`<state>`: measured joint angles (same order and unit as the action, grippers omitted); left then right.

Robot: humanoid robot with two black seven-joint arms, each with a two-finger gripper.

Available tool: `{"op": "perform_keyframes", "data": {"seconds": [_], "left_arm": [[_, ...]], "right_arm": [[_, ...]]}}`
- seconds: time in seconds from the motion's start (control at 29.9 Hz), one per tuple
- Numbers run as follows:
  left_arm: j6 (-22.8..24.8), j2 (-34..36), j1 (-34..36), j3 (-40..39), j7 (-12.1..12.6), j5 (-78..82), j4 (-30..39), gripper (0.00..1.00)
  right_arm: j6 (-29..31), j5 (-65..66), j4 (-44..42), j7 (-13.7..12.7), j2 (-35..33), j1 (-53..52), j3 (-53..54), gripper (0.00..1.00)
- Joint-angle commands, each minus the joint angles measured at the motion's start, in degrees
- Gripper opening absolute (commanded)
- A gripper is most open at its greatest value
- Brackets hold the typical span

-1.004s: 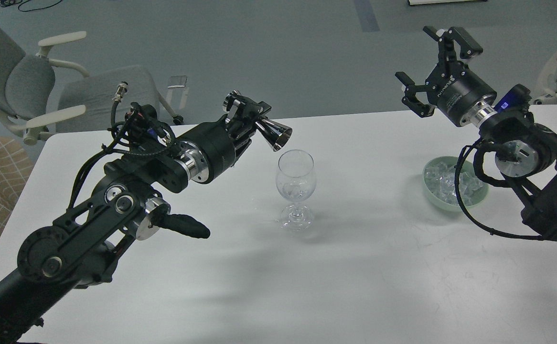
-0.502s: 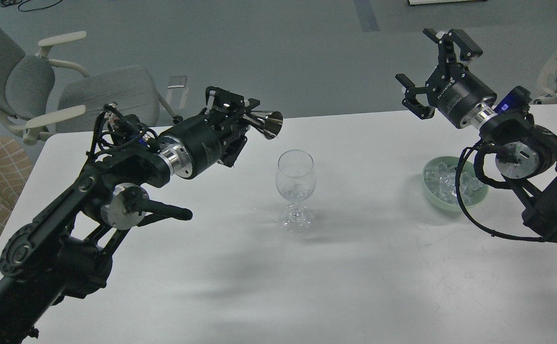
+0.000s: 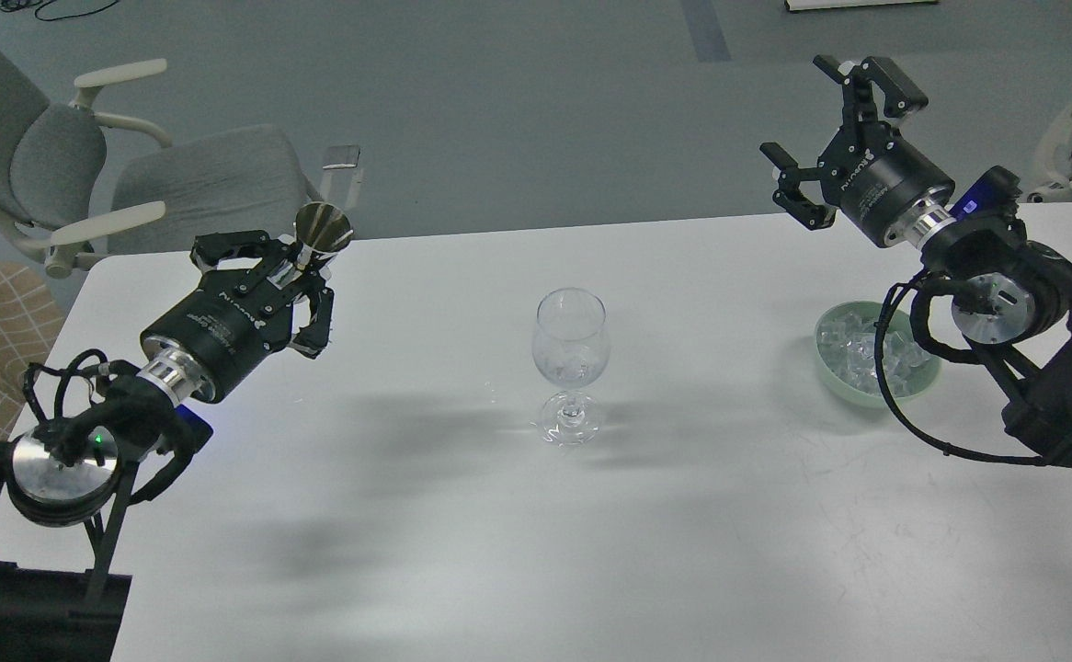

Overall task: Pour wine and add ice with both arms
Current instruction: 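Bring the jigger back and lower it onto the table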

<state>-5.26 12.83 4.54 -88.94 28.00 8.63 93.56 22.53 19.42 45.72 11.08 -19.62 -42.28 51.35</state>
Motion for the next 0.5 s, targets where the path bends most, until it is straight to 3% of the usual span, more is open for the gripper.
{"op": "perform_keyframes", "data": {"seconds": [0.0,0.07,0.17,0.33,0.47], "left_arm": [[2.3,-2.6,-2.9,-4.9,0.0,-0.5,-2.4,0.00],[6.4,-4.1,-4.4,-6.0,0.0,-0.5,-5.6,0.00],[8.1,-4.4,-4.4,-6.3,-0.7,-0.5,-9.9,0.00],[8.7,-4.5,-4.7,-6.4,-6.7,-0.7,-16.4,0.00],[11.7,-5.3,-4.8,-6.3,-7.4,-0.7,-19.0,0.00]], "right_arm": [[0.1,0.0,0.1,0.0,-0.2,-0.1,0.0,1.00],[0.0,0.0,0.1,-0.1,-0.2,-0.1,-0.1,1.00],[0.0,0.0,0.2,-0.1,-0.2,-0.1,-0.2,1.00],[-0.1,0.1,0.1,-0.1,-0.2,0.0,-0.2,1.00],[-0.1,0.1,0.1,-0.1,-0.1,0.0,-0.2,1.00]]}}
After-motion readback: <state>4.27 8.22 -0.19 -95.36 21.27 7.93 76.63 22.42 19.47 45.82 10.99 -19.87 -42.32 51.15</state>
